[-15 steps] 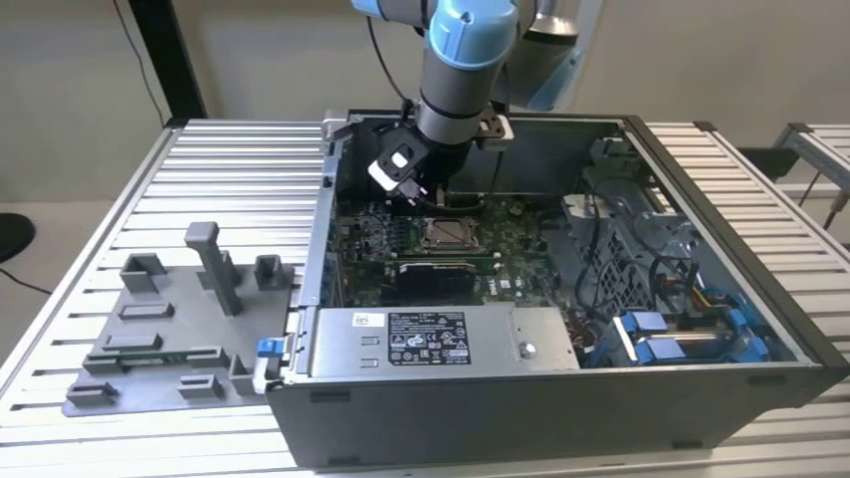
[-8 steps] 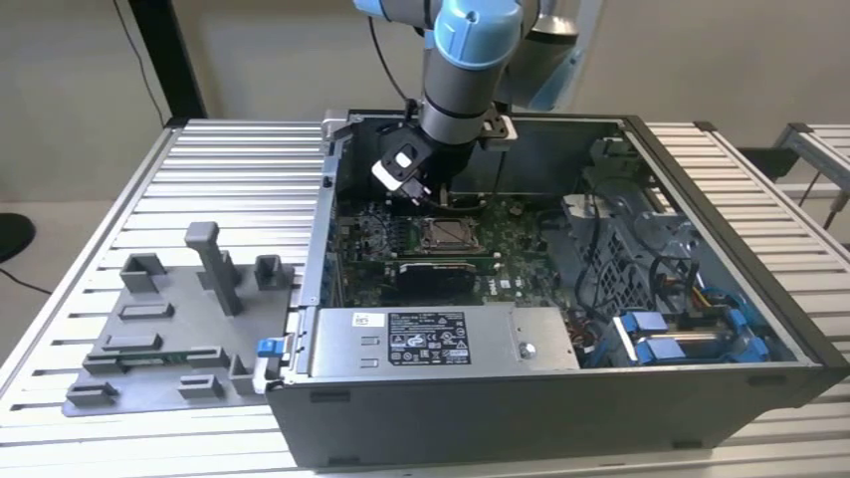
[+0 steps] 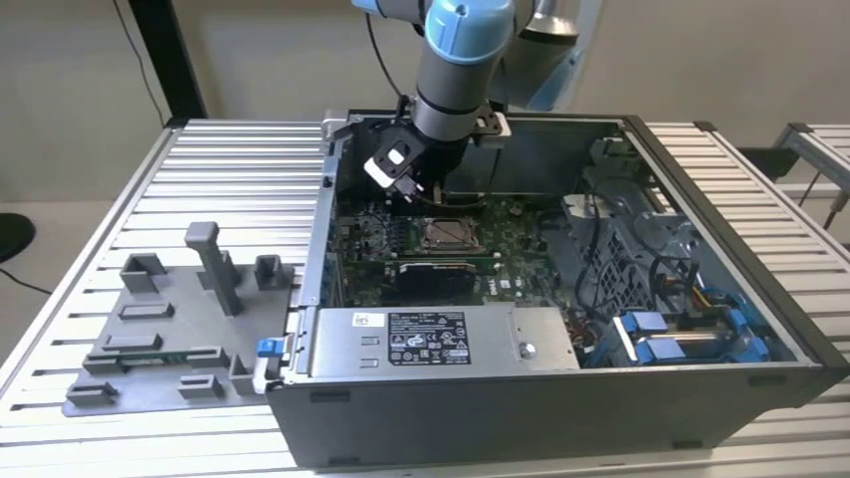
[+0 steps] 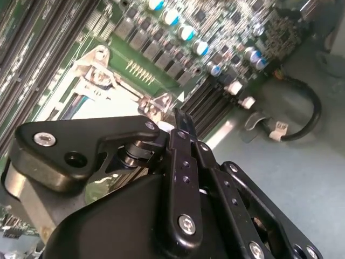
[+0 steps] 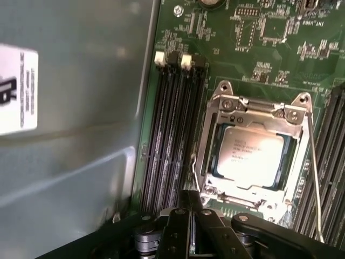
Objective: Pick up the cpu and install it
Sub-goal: 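Install the first cpu locking lever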
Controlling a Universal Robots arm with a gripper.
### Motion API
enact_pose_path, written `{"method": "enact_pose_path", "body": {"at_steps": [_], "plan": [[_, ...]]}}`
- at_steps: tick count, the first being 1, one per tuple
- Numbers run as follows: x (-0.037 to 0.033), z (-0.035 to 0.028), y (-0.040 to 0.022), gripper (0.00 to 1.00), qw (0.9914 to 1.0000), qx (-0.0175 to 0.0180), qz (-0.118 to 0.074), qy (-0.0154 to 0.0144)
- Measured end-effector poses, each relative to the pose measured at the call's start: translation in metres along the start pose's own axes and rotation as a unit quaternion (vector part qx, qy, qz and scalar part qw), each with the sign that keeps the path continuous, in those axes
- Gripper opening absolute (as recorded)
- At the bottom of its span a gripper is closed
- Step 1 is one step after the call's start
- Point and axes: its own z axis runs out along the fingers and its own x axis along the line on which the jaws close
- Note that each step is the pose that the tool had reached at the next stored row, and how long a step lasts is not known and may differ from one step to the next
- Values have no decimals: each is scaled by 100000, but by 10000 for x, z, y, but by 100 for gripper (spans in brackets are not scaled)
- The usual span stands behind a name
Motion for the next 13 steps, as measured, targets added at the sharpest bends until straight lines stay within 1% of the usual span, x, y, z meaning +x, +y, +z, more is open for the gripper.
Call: {"method": "enact_pose_path", "body": {"at_steps": [1,4,13], "plan": [[2,2,-13,0,100000,-2,-2,3],[2,1,-15,0,100000,4,-5,-5],[-3,1,16,0,100000,0,4,-14]]}}
